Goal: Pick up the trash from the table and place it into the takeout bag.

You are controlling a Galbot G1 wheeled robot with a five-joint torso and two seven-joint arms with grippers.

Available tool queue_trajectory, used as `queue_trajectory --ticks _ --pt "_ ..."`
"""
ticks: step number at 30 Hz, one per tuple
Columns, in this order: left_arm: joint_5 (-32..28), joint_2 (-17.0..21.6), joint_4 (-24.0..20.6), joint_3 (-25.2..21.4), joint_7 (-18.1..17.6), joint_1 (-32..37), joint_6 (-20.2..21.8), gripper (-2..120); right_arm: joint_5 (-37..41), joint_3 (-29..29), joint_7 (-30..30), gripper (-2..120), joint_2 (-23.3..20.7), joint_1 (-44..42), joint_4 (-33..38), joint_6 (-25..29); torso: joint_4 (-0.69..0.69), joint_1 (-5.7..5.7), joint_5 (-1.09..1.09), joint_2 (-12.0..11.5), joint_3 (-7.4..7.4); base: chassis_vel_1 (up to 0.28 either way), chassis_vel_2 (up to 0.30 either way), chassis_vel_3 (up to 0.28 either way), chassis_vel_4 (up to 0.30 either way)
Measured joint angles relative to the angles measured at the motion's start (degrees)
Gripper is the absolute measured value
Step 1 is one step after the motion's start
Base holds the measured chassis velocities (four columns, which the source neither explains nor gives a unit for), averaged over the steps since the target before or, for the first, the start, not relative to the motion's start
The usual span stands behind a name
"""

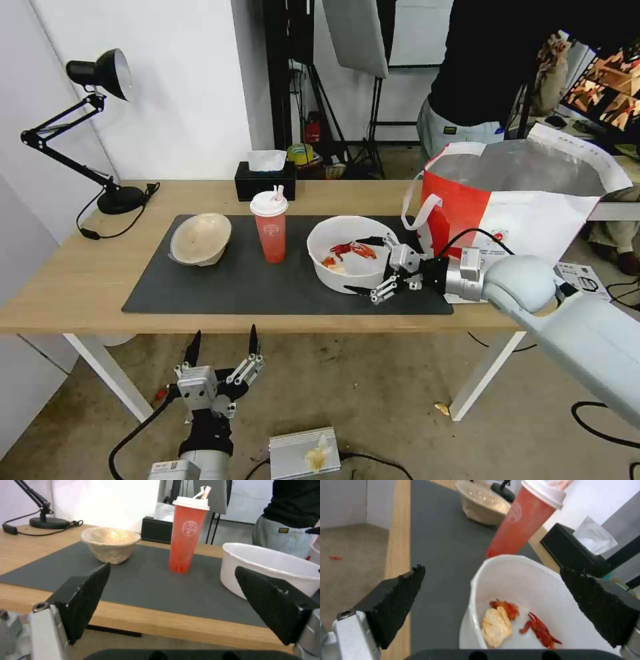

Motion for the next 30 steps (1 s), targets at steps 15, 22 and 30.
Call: queue_trajectory --ticks 15,22,30 --pt "0.11 -0.39 0.73 -0.15 -0.24 -0.12 -0.08 100 -0.87 -7.58 -1.93 100 3.45 8.41 -8.40 0.10 0.00 0.00 0.00 0.00 0.00 0.000 0.000 0.000 0.000" --pt "0.12 -0.47 0.83 -0.09 -0.30 -0.14 -0.11 100 -0.19 -10.35 -3.96 100 4.30 11.06 -10.83 -0.02 0.00 0.00 0.00 0.00 0.00 0.000 0.000 0.000 0.000" --pt "0.11 -0.38 1.04 -0.13 -0.40 -0.30 -0.10 100 2.03 -12.48 -6.79 100 4.35 13.42 -12.24 -0.70 0.00 0.00 0.00 0.00 0.00 0.000 0.000 0.000 0.000"
